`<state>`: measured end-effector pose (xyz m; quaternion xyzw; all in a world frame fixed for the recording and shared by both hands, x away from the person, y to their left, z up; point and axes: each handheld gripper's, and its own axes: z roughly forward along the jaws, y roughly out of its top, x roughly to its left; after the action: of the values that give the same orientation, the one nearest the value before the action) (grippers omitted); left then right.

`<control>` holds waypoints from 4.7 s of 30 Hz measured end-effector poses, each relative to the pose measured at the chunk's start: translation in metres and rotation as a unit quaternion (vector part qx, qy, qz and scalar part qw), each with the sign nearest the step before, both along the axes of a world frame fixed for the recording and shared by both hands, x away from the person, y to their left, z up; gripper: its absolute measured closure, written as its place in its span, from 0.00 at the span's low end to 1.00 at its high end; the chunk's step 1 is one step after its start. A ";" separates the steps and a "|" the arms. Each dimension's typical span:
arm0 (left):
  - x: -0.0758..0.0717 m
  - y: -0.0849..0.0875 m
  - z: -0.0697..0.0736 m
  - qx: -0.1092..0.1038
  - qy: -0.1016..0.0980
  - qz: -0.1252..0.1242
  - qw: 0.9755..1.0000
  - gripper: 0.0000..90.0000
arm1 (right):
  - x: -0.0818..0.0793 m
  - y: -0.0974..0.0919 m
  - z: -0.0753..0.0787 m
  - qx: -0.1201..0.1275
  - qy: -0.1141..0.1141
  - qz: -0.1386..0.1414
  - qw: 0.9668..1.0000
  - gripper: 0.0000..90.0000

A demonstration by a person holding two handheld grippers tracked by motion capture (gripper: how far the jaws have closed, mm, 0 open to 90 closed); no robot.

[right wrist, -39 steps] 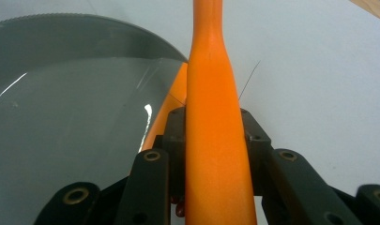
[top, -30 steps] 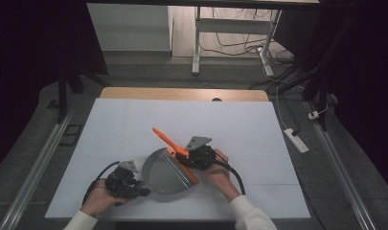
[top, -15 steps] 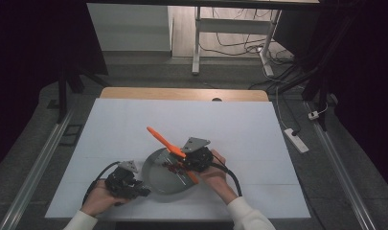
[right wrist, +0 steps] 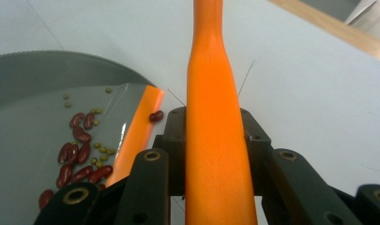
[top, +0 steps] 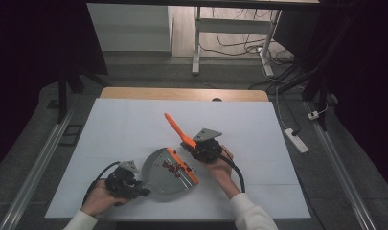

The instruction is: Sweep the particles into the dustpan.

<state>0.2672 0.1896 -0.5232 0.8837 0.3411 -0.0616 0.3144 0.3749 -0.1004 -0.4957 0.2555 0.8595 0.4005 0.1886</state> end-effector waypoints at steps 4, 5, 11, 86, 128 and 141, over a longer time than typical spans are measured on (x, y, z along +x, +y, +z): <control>0.000 0.000 0.000 -0.001 0.000 0.000 1.000 0.68 | 0.001 0.011 -0.007 -0.012 0.001 0.015 1.000 0.78; 0.000 0.000 0.000 0.000 0.000 -0.001 1.000 0.68 | 0.001 0.012 -0.008 -0.019 0.000 0.019 1.000 0.79; 0.000 0.000 0.000 0.000 0.000 0.000 1.000 0.68 | -0.003 0.019 -0.010 -0.020 0.000 0.031 0.999 0.79; -0.003 0.004 0.001 0.003 -0.003 -0.007 1.000 0.68 | -0.027 -0.007 -0.011 0.007 0.021 0.021 1.000 0.78; -0.003 0.003 0.001 0.003 -0.002 -0.006 1.000 0.68 | -0.026 -0.032 0.003 0.058 0.013 -0.019 0.998 0.79; -0.003 0.003 0.001 0.003 -0.002 -0.006 1.000 0.68 | -0.032 -0.033 -0.013 0.051 0.035 -0.030 0.998 0.78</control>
<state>0.2641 0.1931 -0.5222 0.8867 0.3356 -0.0608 0.3120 0.3427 -0.1337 -0.5086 0.3045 0.8361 0.4285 0.1568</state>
